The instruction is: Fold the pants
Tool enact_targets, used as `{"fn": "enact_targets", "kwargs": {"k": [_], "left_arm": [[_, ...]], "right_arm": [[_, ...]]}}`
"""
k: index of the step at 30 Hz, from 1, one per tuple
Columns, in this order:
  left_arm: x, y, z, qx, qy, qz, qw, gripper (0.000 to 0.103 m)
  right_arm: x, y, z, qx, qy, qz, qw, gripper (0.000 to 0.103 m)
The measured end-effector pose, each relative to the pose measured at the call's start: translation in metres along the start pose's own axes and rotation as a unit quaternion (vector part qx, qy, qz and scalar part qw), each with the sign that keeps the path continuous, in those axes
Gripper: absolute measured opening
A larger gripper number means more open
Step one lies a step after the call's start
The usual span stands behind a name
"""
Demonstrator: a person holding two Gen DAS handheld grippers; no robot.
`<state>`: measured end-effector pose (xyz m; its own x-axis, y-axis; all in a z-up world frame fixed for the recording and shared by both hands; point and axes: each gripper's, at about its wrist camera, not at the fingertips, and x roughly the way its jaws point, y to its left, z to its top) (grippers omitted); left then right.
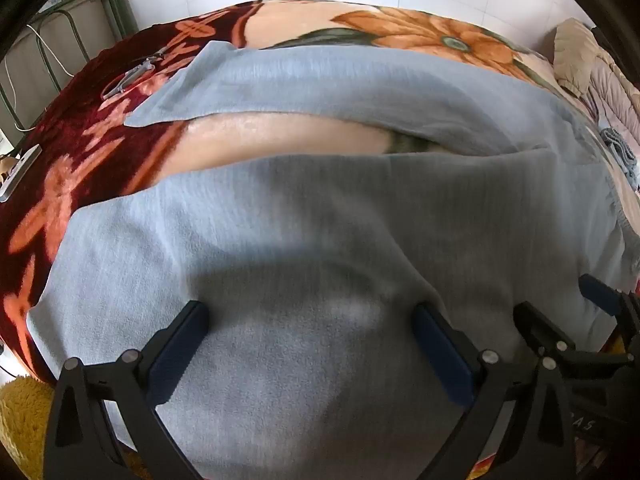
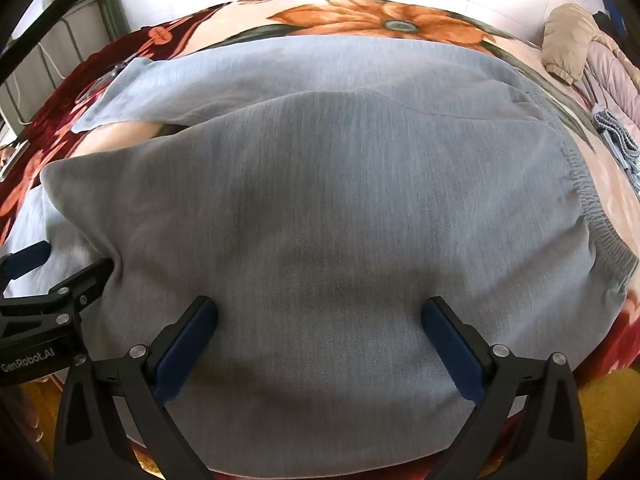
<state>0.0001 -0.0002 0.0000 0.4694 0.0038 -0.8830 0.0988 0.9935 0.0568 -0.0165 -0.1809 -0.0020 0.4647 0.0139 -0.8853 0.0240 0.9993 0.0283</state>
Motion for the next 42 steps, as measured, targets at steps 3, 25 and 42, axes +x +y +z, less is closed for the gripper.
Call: {"fn": "enact_targets", "kwargs": {"k": [3,25,42], "left_arm": [[-0.0002,-0.0004,0.0001,0.0,-0.001,-0.001,1.0,0.103],[-0.0015,-0.0005,0.0034,-0.005,-0.005,-0.005,1.0,0.103],[-0.0029,-0.0024,0.0025,-0.001,-0.01,-0.003,0.9999,0.103]], "right_arm": [[0.0002,0.0007,0.0,0.0,0.0,0.0,1.0,0.103],[0.0015,0.0009,0.0009,0.001,0.0,-0.001,1.0,0.103],[0.0013,-0.0008,0.0002,0.004,0.002,-0.002,1.0,0.103]]}}
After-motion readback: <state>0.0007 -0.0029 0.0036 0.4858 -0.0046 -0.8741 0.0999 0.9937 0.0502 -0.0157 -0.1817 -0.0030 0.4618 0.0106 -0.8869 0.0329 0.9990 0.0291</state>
